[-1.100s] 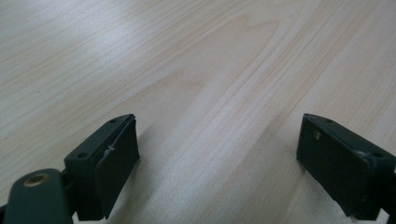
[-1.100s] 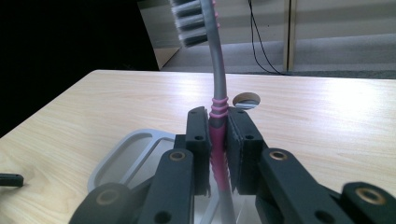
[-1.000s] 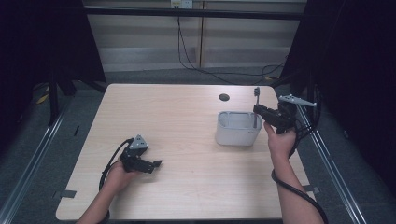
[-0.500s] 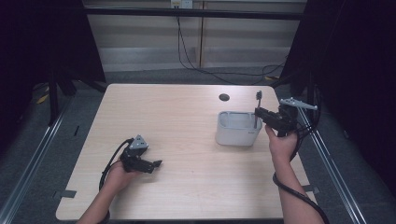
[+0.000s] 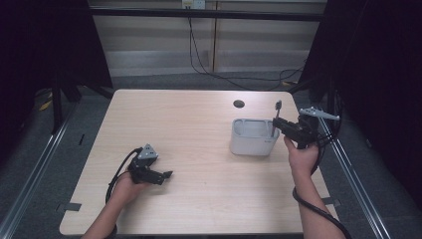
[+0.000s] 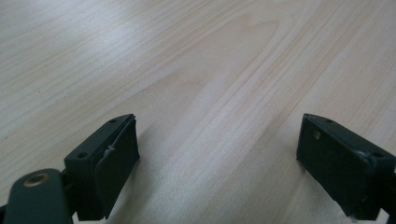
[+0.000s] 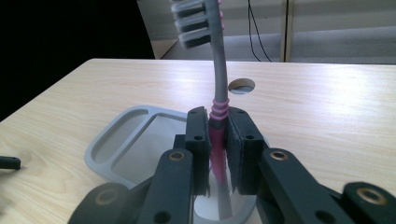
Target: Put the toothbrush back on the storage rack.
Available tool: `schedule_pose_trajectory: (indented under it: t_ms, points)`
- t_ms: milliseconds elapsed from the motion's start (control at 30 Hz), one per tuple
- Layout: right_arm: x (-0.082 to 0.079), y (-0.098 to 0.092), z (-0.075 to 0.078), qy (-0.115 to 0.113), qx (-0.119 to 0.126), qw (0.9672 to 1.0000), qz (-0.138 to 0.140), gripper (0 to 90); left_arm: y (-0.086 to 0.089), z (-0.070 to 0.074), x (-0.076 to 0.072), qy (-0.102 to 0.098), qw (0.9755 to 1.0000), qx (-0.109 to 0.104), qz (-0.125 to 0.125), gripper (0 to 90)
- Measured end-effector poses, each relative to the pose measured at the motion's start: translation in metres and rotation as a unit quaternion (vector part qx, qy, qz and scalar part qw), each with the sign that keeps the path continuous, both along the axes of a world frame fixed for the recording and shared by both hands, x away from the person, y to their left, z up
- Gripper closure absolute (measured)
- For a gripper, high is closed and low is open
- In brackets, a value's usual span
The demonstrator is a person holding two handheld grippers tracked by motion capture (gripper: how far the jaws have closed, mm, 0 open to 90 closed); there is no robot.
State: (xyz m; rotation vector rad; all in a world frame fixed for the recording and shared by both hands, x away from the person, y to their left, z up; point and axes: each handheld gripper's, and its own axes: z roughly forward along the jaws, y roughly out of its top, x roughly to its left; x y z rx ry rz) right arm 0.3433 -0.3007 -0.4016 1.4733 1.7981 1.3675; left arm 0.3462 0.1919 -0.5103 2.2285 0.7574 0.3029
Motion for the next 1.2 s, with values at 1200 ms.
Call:
schedule_pose_trajectory:
  t_ms: [1200]
  points:
    - [-0.010,-0.002,-0.015,0.015,-0.014,0.9998,0.002,79.3,0.000,0.000,0.000,0.000,1.0000,0.000,0.000,12.3]
